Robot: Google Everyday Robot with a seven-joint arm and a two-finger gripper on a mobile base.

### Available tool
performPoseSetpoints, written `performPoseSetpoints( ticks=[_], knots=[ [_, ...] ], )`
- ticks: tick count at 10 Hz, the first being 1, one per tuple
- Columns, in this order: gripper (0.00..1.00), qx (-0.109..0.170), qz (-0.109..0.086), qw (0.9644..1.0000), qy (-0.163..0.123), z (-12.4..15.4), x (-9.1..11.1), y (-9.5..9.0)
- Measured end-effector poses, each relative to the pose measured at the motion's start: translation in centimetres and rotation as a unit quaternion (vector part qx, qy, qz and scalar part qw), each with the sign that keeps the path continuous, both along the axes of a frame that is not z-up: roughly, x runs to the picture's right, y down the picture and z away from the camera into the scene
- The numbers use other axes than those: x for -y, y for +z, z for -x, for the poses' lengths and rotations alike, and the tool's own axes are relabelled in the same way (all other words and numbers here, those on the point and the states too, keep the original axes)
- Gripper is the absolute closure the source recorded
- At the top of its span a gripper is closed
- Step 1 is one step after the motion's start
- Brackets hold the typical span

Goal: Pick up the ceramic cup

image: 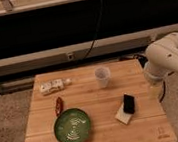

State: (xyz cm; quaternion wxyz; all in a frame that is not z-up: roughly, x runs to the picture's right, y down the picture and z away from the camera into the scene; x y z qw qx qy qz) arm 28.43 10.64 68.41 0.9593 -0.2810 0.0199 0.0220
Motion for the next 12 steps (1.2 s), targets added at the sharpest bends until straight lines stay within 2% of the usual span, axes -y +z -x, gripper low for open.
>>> performPoseSetpoints(
  ticks=[4, 8, 11, 12],
  knots=[
    [0.2, 0.0, -0.002, 1.0, -0.003, 0.0, 0.3, 0.1],
    [0.2, 0.02, -0.016, 0.9983, -0.052, 2.8, 4.1, 3.0],
    [0.2, 0.03, -0.021, 0.9964, -0.076, 3.7, 4.8, 3.6],
    [0.2, 0.039, -0.024, 0.9951, -0.088, 4.6, 5.5, 4.4]
  ],
)
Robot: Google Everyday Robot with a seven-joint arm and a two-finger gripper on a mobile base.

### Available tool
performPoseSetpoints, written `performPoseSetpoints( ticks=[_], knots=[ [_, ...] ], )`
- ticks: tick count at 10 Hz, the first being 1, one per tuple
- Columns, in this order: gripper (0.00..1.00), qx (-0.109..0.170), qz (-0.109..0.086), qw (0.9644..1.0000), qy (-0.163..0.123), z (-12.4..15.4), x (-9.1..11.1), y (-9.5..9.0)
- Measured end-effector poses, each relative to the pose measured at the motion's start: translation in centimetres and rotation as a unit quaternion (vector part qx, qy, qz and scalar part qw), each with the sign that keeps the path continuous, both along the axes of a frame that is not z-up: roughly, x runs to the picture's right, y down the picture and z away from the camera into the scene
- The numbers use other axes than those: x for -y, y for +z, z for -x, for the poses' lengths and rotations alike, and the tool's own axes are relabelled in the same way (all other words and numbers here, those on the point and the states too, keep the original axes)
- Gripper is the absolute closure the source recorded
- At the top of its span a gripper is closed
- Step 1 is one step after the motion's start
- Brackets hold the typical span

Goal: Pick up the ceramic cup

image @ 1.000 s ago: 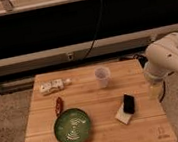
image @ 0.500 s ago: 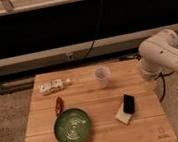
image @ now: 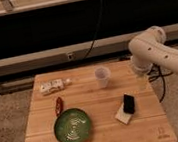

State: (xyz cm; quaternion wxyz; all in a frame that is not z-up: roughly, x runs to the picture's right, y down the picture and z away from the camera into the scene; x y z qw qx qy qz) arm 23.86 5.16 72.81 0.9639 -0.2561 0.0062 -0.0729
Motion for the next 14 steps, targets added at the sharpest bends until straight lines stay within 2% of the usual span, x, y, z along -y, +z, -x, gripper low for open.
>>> performPoseSetpoints(
  ticks=[2, 5, 8, 14],
  knots=[
    [0.2, 0.014, -0.004, 0.9996, -0.023, 1.9, 1.1, 1.2],
    [0.2, 0.025, -0.008, 0.9984, -0.051, 2.6, 1.4, 1.9],
    [0.2, 0.042, -0.012, 0.9959, -0.079, 4.7, 1.9, 3.2],
    [0.2, 0.076, -0.016, 0.9882, -0.132, 7.7, 2.4, 4.6]
  ],
)
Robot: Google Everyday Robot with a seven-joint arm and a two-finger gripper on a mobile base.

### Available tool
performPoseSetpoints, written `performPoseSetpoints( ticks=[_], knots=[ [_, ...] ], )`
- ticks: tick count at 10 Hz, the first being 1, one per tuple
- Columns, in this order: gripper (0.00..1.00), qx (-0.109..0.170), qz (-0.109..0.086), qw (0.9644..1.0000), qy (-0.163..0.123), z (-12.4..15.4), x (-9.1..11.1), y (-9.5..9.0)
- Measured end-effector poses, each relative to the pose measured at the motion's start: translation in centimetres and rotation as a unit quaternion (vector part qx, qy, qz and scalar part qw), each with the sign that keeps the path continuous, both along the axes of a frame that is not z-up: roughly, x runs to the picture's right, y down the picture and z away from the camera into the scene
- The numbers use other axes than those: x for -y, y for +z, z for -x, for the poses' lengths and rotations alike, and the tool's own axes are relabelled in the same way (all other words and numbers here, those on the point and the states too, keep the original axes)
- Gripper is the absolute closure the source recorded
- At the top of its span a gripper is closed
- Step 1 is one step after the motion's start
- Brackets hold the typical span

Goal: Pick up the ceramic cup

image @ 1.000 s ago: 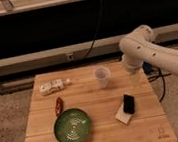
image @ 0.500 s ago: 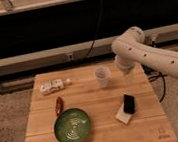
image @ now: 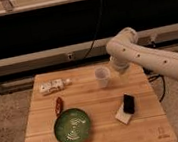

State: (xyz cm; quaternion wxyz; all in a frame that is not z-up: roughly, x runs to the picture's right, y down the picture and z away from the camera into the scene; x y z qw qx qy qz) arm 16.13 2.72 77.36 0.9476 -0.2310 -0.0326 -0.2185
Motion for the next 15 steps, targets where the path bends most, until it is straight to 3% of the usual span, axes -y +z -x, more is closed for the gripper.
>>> performPoseSetpoints(
  ticks=[8, 15],
  knots=[
    [0.2, 0.043, 0.006, 0.9982, -0.04, 1.9, -0.6, 1.7],
    [0.2, 0.065, 0.011, 0.9959, -0.062, 2.6, -2.1, 3.4]
  ],
)
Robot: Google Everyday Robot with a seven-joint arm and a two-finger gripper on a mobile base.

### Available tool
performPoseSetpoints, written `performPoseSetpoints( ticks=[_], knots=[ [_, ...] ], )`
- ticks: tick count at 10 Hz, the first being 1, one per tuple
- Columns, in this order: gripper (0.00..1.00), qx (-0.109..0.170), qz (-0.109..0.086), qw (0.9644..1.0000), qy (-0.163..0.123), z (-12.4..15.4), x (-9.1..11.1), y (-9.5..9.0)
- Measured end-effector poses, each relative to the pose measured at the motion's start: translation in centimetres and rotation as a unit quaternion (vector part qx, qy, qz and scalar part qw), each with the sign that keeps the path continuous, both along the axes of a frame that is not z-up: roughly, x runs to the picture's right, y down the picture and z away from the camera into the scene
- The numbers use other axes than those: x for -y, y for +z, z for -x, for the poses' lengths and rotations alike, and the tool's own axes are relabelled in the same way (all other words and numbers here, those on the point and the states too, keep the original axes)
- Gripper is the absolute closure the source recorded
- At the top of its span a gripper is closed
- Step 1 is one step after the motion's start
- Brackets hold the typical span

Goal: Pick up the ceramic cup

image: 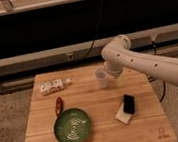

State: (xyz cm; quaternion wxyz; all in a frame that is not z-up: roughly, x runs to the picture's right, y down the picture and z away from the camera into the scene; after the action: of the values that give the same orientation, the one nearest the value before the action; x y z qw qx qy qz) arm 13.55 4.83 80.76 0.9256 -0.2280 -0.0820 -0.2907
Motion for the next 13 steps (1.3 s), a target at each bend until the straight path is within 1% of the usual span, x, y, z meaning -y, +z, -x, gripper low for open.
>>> performPoseSetpoints(
  ticks=[6, 13],
  knots=[
    [0.2, 0.013, 0.002, 0.9998, -0.015, 0.5, -0.7, 1.5],
    [0.2, 0.017, 0.006, 0.9997, -0.017, 0.7, -1.6, 3.1]
  ],
)
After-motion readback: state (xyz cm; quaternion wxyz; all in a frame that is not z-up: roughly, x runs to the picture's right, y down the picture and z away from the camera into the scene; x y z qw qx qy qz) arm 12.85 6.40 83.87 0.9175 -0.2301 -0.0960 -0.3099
